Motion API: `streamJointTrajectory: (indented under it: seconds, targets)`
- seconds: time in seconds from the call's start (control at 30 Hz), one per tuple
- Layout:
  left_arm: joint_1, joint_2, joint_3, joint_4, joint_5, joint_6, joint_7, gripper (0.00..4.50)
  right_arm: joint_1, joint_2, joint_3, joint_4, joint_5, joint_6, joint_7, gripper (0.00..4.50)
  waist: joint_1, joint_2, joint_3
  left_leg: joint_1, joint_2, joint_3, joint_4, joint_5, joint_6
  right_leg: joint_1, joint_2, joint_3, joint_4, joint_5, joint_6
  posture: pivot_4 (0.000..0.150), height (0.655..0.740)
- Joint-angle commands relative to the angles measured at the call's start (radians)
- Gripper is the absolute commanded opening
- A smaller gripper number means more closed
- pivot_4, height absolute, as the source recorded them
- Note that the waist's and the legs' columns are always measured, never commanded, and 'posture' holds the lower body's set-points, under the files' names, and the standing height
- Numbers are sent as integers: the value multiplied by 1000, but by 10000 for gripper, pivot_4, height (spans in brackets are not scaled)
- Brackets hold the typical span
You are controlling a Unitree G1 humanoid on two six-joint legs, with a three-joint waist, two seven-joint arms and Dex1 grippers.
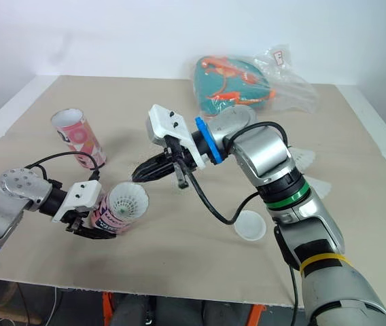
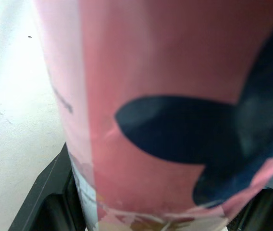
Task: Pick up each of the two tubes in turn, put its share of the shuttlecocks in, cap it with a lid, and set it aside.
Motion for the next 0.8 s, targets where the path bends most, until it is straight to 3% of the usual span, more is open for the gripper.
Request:
streamJointTrajectory:
  seconds: [0.03, 0.3, 0.57, 0.8]
  targets:
    - [27, -4, -36, 21, 29, 14, 31, 29716, -30, -11, -13, -31, 29, 7, 54, 355, 0, 0, 0, 0, 0, 0, 0, 0, 0, 0, 0, 0, 0, 0, 0, 1500, 7400]
    - [18, -11, -26, 27, 16, 35, 32, 29716, -33, -19, 53, -65, 51, 169, 92, 355, 0, 0, 0, 0, 0, 0, 0, 0, 0, 0, 0, 0, 0, 0, 0, 1500, 7400]
    - [14, -5, -15, 27, 7, 48, 30, 29716, -144, 148, 107, 111, -13, 355, -88, 355, -2, 0, 0, 0, 0, 0, 0, 0, 0, -2, 0, 1, 3, 0, -1, 1500, 7400]
    - [14, 4, -3, 29, 0, 60, 37, 29716, -196, 218, 142, 142, 9, 527, -134, 355, -1, -1, 0, -1, 0, 0, 1, 1, -1, -6, 1, 0, 10, -3, -2, 1500, 7400]
